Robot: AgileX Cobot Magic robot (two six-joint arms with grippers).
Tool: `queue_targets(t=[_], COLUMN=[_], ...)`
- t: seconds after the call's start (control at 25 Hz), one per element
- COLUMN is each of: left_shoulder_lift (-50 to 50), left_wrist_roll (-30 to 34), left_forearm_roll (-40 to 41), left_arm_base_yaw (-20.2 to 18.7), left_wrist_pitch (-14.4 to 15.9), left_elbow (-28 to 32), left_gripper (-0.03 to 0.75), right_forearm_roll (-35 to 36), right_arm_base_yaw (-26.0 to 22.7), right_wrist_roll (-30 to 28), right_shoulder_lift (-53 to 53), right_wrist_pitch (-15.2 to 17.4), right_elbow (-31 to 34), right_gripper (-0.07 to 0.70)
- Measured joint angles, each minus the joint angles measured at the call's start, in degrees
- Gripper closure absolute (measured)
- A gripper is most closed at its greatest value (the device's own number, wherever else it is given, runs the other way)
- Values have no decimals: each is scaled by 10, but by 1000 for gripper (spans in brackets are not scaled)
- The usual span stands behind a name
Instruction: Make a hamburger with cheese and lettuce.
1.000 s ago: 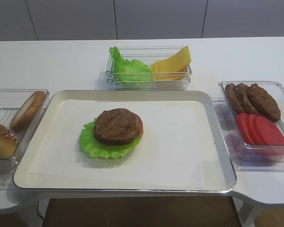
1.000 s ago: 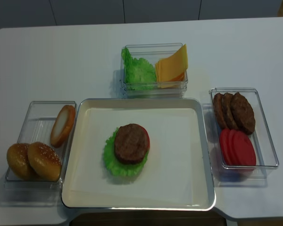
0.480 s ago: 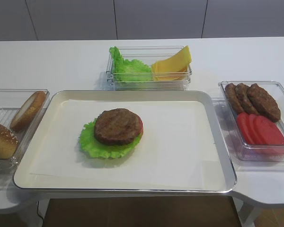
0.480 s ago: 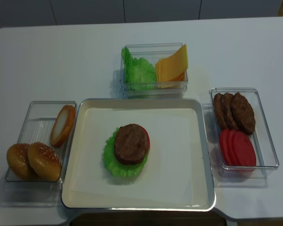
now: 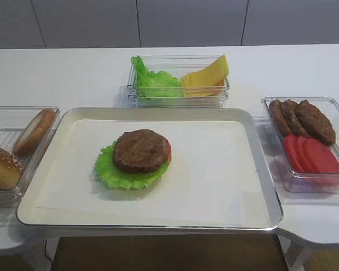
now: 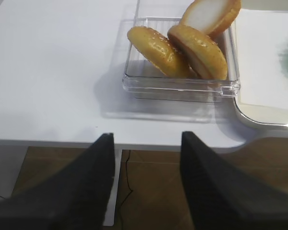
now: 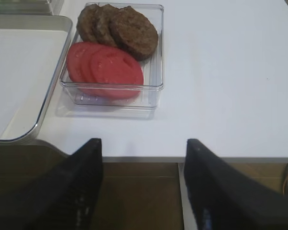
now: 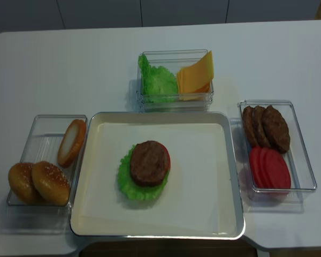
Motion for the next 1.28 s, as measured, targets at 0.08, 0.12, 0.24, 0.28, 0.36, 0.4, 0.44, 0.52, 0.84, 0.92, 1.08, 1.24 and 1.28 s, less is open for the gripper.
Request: queue_targets(t=[0.08,0.12,0.24,0.28,0.36,0.4,0.44,0.52,0.84,0.92,1.08,1.24,1.28], left_shoulder_lift=[0,0,0,0,0,0,0,0,0,0,0,0,0], left_wrist_roll=[0,0,0,0,0,0,0,0,0,0,0,0,0], left_forearm_roll=[0,0,0,0,0,0,0,0,0,0,0,0,0], left_arm_base_yaw=[0,0,0,0,0,0,0,0,0,0,0,0,0], left_wrist_pitch=[0,0,0,0,0,0,0,0,0,0,0,0,0], left_elbow=[0,0,0,0,0,0,0,0,0,0,0,0,0], left_gripper=[379,379,379,379,379,379,379,379,379,379,379,379,379], right_forearm_roll=[0,-1,-3,-3,-3,-3,-3,-3,-3,-2,-2,-2,-2], right_arm_base_yaw=[0,0,0,0,0,0,0,0,-1,-1,-1,-1,-1], right_wrist_roll=[2,5,9,9,9,9,11,11,11,11,11,11,11], right_shoulder_lift=[0,0,0,0,0,0,0,0,0,0,0,0,0], right_wrist_pitch=[0,0,0,0,0,0,0,0,0,0,0,0,0], right_elbow=[0,0,0,0,0,0,0,0,0,0,0,0,0], right_gripper=[206,206,206,206,206,206,206,206,206,206,206,206,206])
